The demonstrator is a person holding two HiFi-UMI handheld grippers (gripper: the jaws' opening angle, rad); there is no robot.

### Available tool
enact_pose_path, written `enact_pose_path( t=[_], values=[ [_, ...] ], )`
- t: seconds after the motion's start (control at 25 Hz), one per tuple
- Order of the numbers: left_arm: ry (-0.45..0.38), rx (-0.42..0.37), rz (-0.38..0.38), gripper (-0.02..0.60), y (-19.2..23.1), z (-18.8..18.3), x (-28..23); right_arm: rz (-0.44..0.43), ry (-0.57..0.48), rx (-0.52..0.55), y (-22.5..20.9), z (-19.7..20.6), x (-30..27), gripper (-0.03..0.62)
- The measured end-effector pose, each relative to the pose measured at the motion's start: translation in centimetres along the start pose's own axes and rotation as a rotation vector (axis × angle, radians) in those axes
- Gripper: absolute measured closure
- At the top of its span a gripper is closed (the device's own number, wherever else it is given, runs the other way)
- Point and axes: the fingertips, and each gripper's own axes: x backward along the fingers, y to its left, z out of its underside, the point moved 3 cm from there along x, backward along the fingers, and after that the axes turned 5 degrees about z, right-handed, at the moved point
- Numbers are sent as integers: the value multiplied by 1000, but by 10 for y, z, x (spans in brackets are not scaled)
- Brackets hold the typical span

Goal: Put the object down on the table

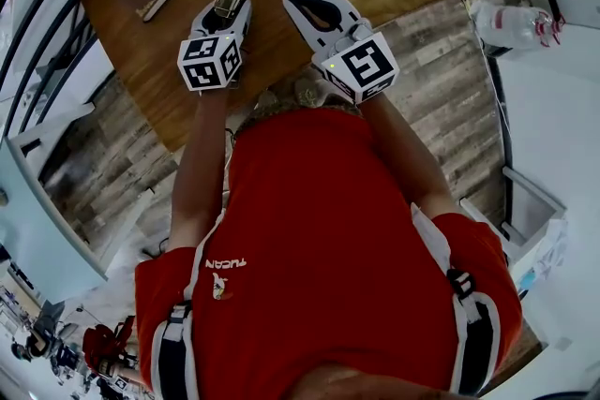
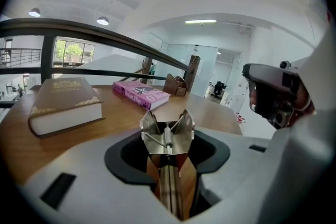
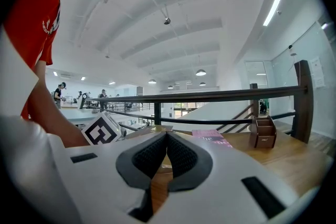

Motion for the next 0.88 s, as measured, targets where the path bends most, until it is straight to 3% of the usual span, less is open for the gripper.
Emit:
enact_pose_path(
  t=[0.4,0.68,0.88],
  values=[
    [100,23,-17,388,8,19,-5,-23,16,-8,-4,5,-4,569],
    [52,9,-52,309,16,11,2,-42,15,-3,1,3,-10,569],
    [5,8,-99,301,30,5,11,-42,19,-4,3,4,-10,569]
  ],
)
